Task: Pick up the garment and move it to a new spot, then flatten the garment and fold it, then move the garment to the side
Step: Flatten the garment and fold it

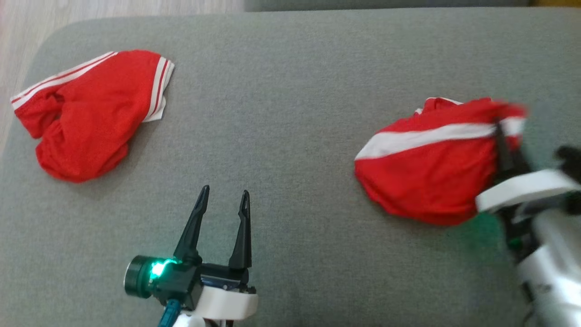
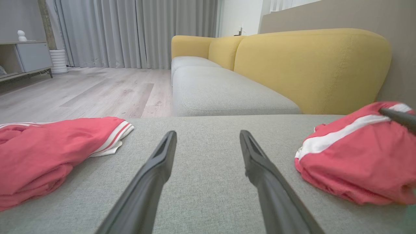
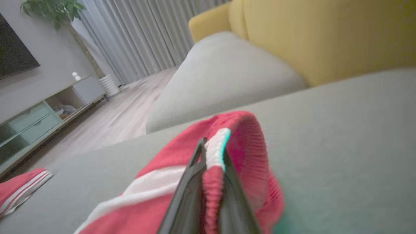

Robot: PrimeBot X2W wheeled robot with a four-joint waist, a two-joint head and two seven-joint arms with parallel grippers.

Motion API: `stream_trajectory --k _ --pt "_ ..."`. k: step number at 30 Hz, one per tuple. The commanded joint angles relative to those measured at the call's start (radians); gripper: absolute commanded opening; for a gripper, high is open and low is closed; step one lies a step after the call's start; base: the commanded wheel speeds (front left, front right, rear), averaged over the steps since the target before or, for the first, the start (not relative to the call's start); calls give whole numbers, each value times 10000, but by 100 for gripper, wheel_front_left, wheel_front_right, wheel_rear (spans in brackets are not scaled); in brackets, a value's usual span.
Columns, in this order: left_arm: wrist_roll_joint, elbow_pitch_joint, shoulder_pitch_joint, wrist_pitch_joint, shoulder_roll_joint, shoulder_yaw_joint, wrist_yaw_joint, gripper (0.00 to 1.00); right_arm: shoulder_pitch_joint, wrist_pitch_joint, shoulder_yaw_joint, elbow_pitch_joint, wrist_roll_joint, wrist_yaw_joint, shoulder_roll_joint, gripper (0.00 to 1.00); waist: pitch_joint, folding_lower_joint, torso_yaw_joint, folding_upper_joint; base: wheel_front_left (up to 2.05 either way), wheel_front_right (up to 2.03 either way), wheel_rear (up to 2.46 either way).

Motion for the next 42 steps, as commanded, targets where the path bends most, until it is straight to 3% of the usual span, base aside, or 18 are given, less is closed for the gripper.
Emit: stream_trajectory --k 1,5,8,13,18,19,20,21,25,29,36,42 --pt "-40 -295 -289 -63 -14 315 53 100 -446 -40 -119 -560 -119 67 -513 0 -137 -1 -95 0 0 0 0" --pt "-23 -296 -232 -63 -14 362 19 100 -1060 -40 -1208 -1806 -1248 67 -1258 0 -466 -1 -298 0 0 0 0" --pt "-45 -296 -196 -63 -14 347 -8 100 -1451 -40 -1225 -2553 -1893 67 -1430 0 -630 -1 -364 0 0 0 0" --pt "-116 -298 -166 -63 -14 271 -24 100 -1573 -27 151 -3339 -2393 67 -1116 0 -742 -1 -304 0 0 0 0" --pt "-237 -284 -206 -63 -14 222 7 100 -987 374 2032 -3108 -2213 67 141 0 -655 -1 -48 0 0 0 0" --pt "-262 -276 -227 -63 -14 209 17 100 -837 407 2388 -2856 -2189 67 452 8 -634 -1 26 0 0 0 0" --pt "-286 -266 -251 -63 -14 193 29 100 -690 433 2775 -2569 -2151 67 760 72 -616 -1 111 0 0 0 0" --pt "-311 -257 -276 -63 -14 189 47 100 -538 418 3094 -2275 -2047 67 1071 100 -608 -1 194 0 0 0 0" --pt "-456 -249 -384 -63 -14 252 168 100 -126 278 4341 -1561 -1644 67 1631 100 -597 -1 416 0 0 0 0" --pt "-609 -183 -577 -63 -14 310 281 100 255 85 4295 -1315 -1549 67 1474 100 -646 -1 357 0 0 0 0" --pt "-1732 30 -1324 -63 -15 -82 18 100 1416 -28 2345 -2056 -2346 67 549 100 -523 -1 -493 0 0 0 0" --pt "-4647 2116 -2755 293 -15 -1652 -860 100 2207 -36 325 -3238 -3233 67 612 100 -345 -1 -1803 0 0 0 0"
